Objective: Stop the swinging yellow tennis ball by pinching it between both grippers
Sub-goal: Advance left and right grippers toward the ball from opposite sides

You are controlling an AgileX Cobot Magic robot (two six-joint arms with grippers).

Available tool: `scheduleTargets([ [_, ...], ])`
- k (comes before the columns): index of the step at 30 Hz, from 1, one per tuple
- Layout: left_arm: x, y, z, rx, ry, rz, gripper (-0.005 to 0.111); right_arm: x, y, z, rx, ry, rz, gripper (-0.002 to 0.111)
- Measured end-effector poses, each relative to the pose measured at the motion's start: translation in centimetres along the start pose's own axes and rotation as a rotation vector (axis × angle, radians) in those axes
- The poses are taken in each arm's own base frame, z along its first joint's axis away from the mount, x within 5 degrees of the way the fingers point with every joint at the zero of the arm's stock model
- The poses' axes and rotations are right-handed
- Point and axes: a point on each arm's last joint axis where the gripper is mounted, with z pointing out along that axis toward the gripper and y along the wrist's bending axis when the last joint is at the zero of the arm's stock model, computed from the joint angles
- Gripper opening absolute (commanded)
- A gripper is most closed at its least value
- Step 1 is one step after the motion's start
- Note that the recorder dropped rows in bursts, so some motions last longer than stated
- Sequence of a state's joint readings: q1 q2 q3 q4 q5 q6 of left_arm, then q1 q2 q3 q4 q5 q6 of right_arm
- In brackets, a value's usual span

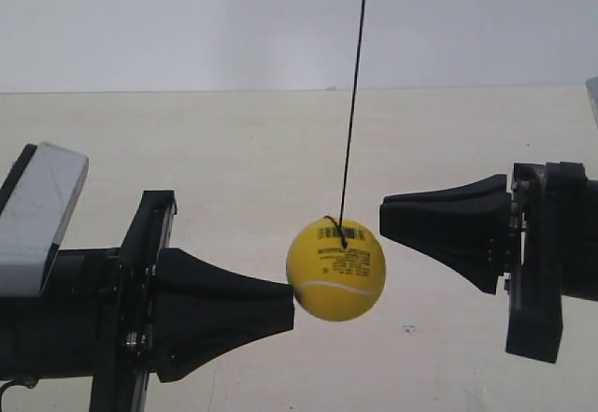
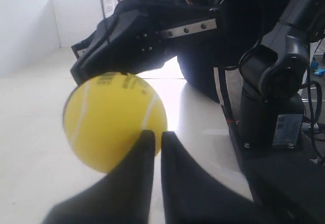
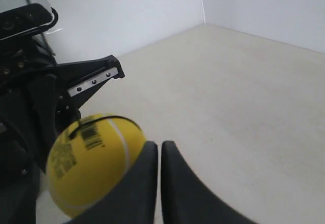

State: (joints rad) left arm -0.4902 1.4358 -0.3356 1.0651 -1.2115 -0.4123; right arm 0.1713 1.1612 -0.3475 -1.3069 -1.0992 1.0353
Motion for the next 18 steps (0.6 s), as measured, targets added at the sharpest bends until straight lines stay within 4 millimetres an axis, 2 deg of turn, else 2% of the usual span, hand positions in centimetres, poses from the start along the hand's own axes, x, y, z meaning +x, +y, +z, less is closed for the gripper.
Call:
scheduleTargets([
  [18,-0.08,0.01,0.09,-0.004,-0.006,0.012,0.005,0.39,0.19,-0.01,-0.020,0.043,0.035,0.000],
])
